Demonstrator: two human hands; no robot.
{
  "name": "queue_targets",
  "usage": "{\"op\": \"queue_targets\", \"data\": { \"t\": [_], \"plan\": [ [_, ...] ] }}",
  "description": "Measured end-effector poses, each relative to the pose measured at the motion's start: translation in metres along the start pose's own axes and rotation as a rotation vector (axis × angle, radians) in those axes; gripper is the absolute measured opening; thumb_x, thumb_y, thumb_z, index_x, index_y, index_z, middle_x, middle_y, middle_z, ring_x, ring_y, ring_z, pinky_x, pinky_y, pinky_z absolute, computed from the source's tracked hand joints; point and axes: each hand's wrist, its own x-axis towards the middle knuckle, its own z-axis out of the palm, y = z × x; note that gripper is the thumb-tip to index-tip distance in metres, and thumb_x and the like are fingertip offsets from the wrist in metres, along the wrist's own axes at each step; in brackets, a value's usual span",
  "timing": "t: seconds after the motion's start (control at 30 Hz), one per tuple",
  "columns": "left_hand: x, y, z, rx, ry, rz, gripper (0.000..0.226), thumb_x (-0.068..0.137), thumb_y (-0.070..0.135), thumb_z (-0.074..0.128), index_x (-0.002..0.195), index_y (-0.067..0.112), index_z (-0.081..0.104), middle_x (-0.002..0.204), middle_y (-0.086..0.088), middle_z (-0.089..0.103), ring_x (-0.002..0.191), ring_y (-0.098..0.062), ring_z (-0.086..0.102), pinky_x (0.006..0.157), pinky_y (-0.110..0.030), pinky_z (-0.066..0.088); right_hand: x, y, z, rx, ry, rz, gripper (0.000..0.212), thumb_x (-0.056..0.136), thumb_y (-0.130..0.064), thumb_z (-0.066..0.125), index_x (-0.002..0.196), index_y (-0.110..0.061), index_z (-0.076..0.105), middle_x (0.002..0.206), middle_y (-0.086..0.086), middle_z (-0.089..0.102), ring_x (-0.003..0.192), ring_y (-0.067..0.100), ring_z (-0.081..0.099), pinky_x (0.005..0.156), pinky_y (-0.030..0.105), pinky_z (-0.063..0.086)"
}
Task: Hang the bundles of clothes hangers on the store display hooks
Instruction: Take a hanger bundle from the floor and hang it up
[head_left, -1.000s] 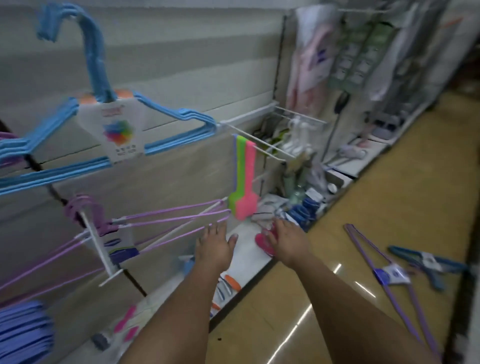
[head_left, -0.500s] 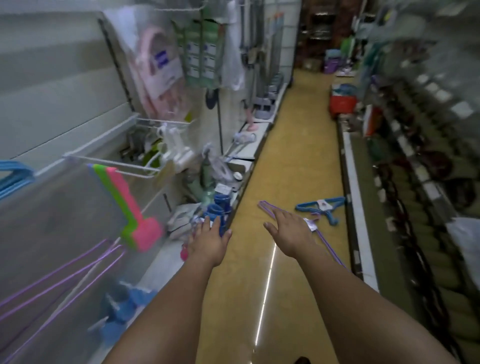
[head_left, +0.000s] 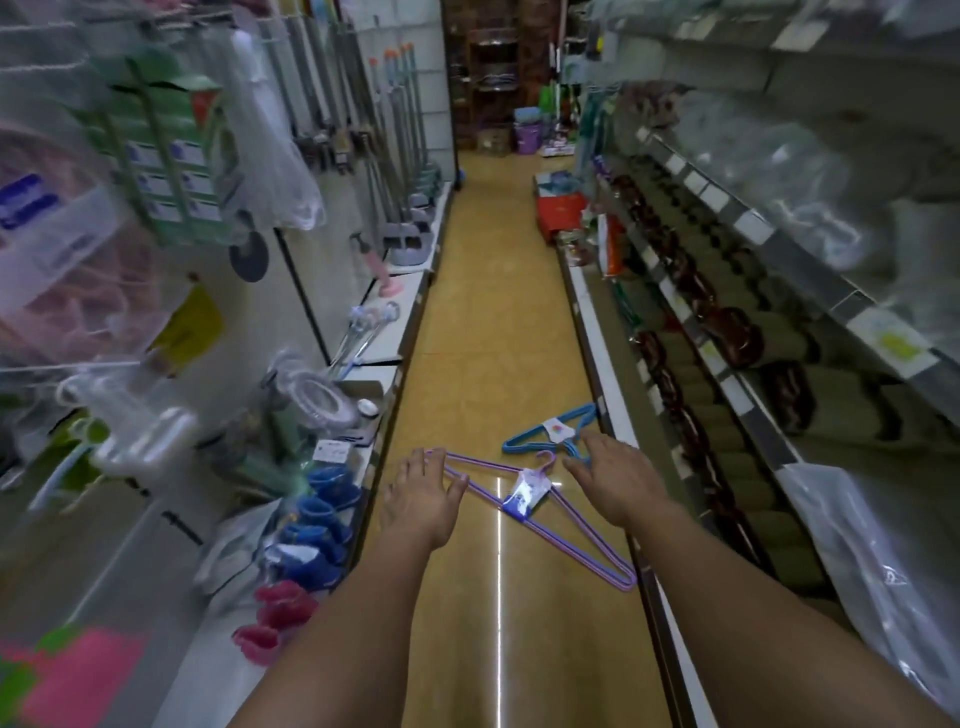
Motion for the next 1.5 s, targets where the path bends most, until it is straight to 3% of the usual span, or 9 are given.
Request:
{"op": "queue_targets", "data": {
  "t": [0.2,0.67,0.9,1.03,1.2,1.5],
  "plan": [
    [0.075,0.044,0.016,0.023,-0.066,0.051,0.062,0.099,0.054,0.024,0.153,0.026,0.011,0.161,-0.003,0.003,0.148,-0.023,0.003,0.118,-0.044,0.014,0.054,0.042,-0.005,-0.008,-0.026,0.058,0.058,0.098,-0.054,0.028,0.141,-0.016,0.036,0.142,0.007,0.046,0.126,0.026,0.046,0.101,0.036,0.036],
    [0.301,0.069,0.013,0.085,-0.141,0.146,0.062,0.1,0.053,0.023,0.153,0.025,0.01,0.161,-0.002,0.004,0.148,-0.022,0.004,0.117,-0.045,0.014,0.25,0.063,-0.002,0.033,-0.133,0.218,0.061,0.1,-0.051,0.028,0.15,-0.017,0.021,0.15,0.009,0.036,0.134,0.026,0.038,0.108,0.038,0.032],
    [0.4,0.067,0.039,0.128,-0.207,0.163,0.064,0.1,0.053,0.022,0.153,0.02,0.012,0.161,0.0,0.004,0.148,-0.021,0.005,0.118,-0.046,0.015,0.344,0.082,0.038,0.051,-0.161,0.262,0.054,0.099,-0.051,0.029,0.14,-0.017,0.036,0.135,0.009,0.052,0.12,0.026,0.051,0.099,0.04,0.042],
    [0.441,0.057,0.091,0.134,-0.246,0.137,0.064,0.1,0.053,0.023,0.153,0.016,0.016,0.161,0.0,0.007,0.148,-0.02,0.007,0.118,-0.043,0.015,0.39,0.106,0.083,0.078,-0.195,0.256,0.046,0.098,-0.052,0.031,0.129,-0.02,0.044,0.123,0.007,0.058,0.11,0.025,0.055,0.093,0.042,0.045],
    [0.487,0.044,0.191,0.122,-0.3,0.088,0.063,0.1,0.051,0.024,0.153,0.017,0.017,0.161,0.001,0.008,0.148,-0.018,0.006,0.117,-0.042,0.013,0.445,0.142,0.168,0.042,-0.248,0.215,0.056,0.1,-0.05,0.027,0.145,-0.017,0.032,0.136,0.011,0.051,0.121,0.028,0.05,0.1,0.039,0.04],
    [0.588,0.012,0.392,0.138,-0.348,0.078,0.062,0.1,0.051,0.023,0.153,0.017,0.017,0.161,0.0,0.009,0.148,-0.018,0.009,0.117,-0.043,0.016,0.523,0.213,0.372,0.015,-0.309,0.185,0.053,0.1,-0.049,0.03,0.141,-0.015,0.037,0.138,0.011,0.05,0.123,0.027,0.049,0.101,0.039,0.04]
  ]
}}
